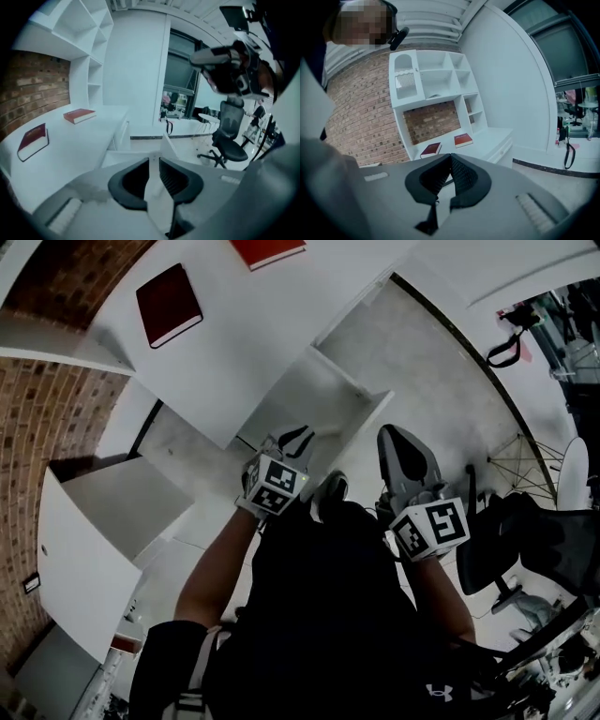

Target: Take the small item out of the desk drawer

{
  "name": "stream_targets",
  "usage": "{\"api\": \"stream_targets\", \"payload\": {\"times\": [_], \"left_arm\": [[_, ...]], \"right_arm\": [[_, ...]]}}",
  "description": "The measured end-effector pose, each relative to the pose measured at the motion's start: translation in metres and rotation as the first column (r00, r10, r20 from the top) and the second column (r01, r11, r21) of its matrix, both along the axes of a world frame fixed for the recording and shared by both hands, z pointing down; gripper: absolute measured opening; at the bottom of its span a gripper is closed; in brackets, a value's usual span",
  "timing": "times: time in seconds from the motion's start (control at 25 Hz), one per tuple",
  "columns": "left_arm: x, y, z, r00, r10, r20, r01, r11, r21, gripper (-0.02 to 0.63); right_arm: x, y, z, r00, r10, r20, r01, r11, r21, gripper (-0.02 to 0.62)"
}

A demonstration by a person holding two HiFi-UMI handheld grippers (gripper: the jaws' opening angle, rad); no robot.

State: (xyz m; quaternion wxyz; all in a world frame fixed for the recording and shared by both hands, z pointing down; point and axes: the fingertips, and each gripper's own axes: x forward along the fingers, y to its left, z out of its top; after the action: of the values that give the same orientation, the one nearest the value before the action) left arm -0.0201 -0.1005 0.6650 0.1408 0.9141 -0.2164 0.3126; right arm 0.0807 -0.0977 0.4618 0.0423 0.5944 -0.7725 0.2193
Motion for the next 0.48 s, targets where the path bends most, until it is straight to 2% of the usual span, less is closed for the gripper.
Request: {"api": "stream_targets", "payload": {"times": [0.12,0.28,0.48], "left_arm": [[0.007,-0.001,0.05,0.991,0.088,0.101,-0.086,0.996,-0.023,0.102],[0.013,0.0,0.099,0.959,0.189,0.211,-0.18,0.982,-0.064,0.121],[0.019,0.005,0.147,0.918,0.258,0.302,-0.228,0.965,-0.13,0.124]], "right_arm": [[0.007,-0.001,0.014,1.0,0.019,0.015,-0.019,1.0,-0.023,0.003],[0.017,-0.004,0.036,0.998,0.03,0.057,-0.026,0.997,-0.071,0.003],[0.037,-0.009,0.06,0.997,0.033,0.076,-0.025,0.994,-0.105,0.003]]}}
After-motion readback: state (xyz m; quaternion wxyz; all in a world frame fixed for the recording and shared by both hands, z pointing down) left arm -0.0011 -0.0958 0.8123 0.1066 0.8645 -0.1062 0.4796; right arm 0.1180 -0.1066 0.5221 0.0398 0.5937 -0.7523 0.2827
